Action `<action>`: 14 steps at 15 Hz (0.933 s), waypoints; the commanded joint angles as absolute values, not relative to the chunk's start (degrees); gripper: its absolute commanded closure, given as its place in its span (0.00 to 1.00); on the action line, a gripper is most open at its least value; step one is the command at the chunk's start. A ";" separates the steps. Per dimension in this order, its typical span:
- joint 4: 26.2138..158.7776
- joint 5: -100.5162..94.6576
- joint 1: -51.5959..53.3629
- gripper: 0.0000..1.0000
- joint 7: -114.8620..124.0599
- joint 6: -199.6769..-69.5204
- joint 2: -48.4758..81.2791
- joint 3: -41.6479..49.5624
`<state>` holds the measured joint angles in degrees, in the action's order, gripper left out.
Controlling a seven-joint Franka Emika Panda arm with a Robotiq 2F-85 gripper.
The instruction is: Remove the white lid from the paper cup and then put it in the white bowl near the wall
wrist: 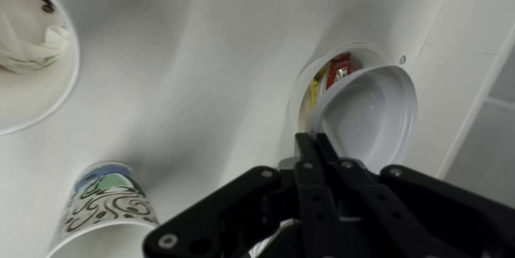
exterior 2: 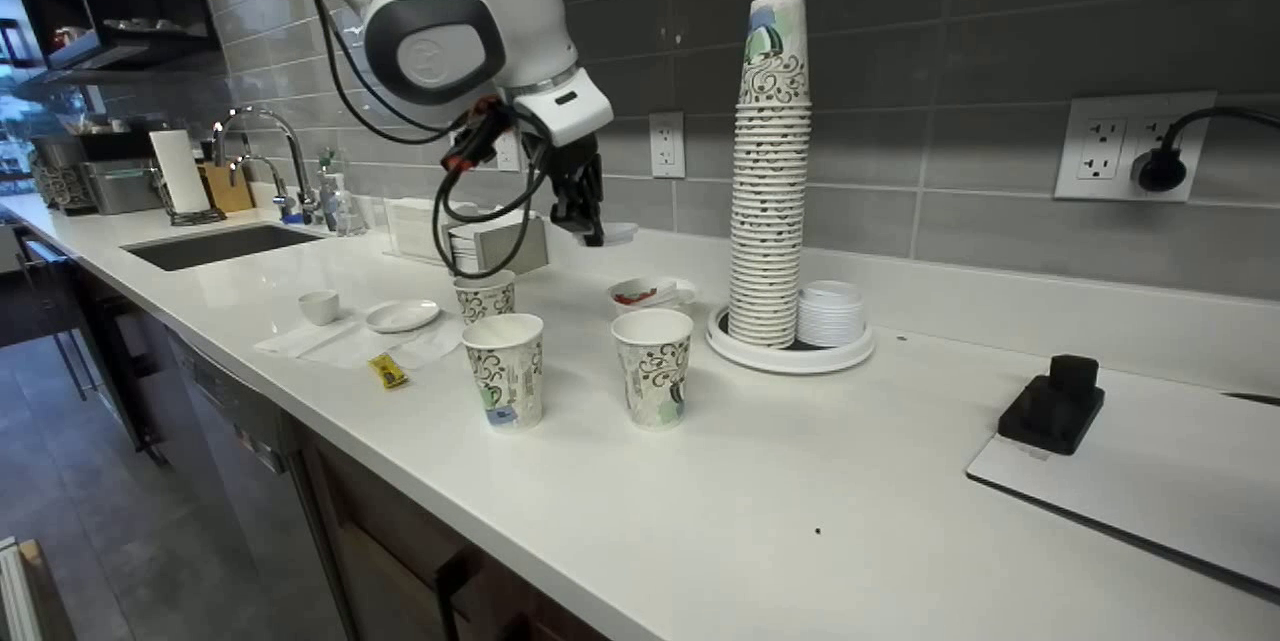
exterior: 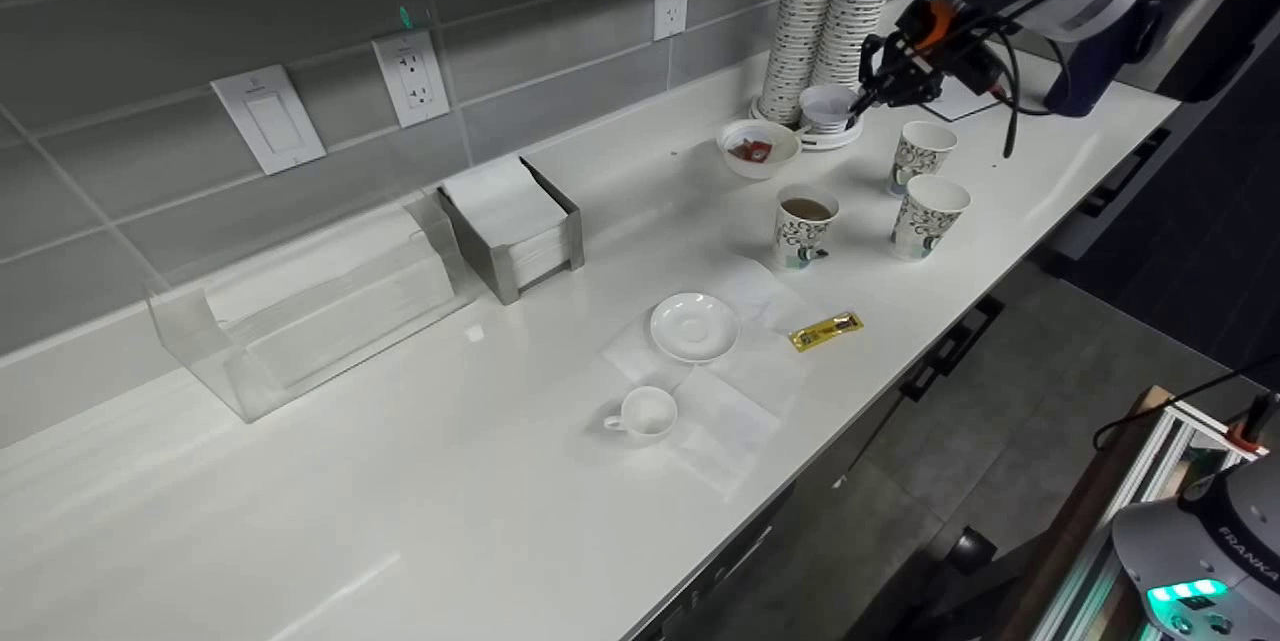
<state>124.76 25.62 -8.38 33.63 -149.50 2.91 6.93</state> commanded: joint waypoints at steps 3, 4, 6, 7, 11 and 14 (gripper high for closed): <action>109.60 23.30 -5.67 0.99 42.23 -149.97 17.38 7.02; 107.29 22.59 -5.30 0.99 43.88 -148.74 19.25 7.38; 103.48 21.00 -4.64 0.99 46.59 -147.85 22.81 7.99; 101.80 20.41 -4.43 0.99 47.72 -147.69 24.48 8.18; 96.02 19.22 -4.40 0.71 51.44 -143.80 29.14 8.60; 93.86 18.83 -4.85 0.55 52.68 -140.14 29.96 8.55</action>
<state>98.04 20.17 -5.04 49.72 -144.42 28.23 7.81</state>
